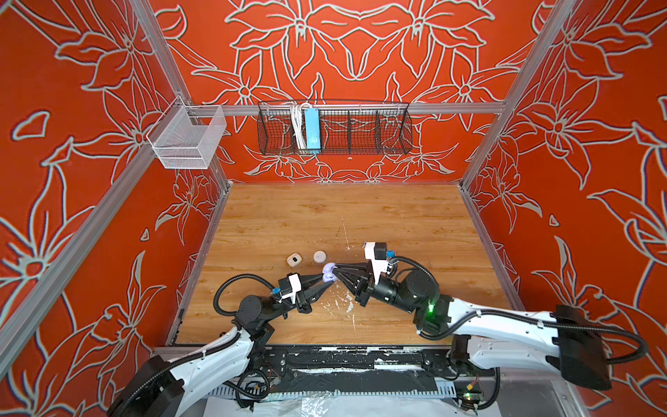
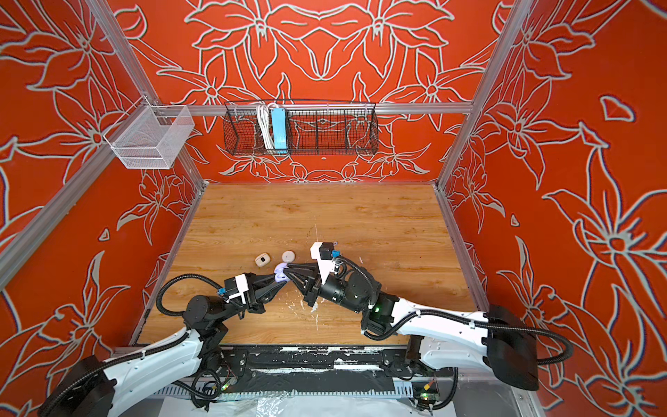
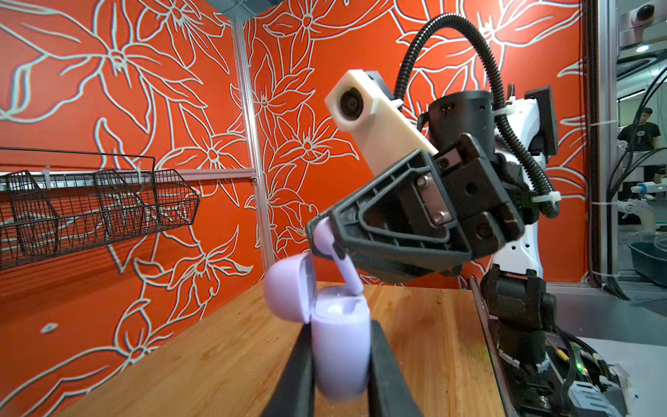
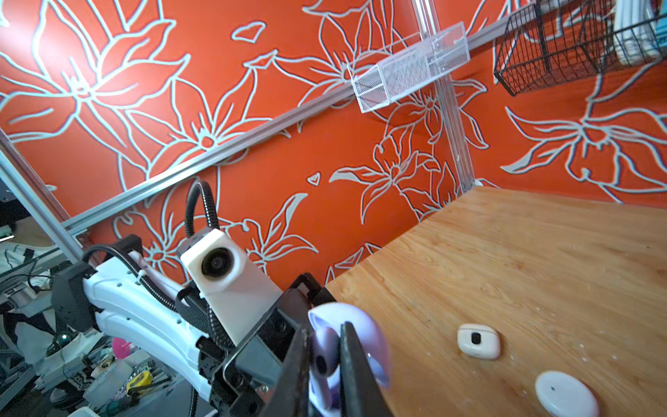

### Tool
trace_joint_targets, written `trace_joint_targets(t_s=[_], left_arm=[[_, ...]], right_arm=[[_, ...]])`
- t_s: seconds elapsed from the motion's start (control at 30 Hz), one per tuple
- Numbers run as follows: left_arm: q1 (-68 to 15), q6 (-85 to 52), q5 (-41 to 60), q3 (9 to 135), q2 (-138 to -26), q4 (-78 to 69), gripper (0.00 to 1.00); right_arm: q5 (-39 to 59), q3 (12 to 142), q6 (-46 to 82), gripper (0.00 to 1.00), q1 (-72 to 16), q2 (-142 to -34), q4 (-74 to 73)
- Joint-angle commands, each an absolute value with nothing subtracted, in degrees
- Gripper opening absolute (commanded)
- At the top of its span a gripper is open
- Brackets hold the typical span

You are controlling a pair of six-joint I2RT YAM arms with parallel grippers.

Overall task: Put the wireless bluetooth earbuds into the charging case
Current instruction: 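Lower the earbud stem-first into the open lilac case slot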

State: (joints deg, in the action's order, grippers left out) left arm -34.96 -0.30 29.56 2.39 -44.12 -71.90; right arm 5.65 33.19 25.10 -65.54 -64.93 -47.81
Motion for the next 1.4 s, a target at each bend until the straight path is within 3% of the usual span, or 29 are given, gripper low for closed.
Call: trace_joint_targets(t_s=[0.0,1.37], left_arm=[[-35.7,1.8,29.2,2.2,-42.2,-70.5,0.00],[-37.2,1.6,24.7,1.6,-34.1,-65.5,0.00]], right_arm=[[6.9,32.8,23.1,0.15,-66.7,-65.9,-58.2],[1.6,28.4,19.1,0.14,-68.1,-71.0,-66.9]])
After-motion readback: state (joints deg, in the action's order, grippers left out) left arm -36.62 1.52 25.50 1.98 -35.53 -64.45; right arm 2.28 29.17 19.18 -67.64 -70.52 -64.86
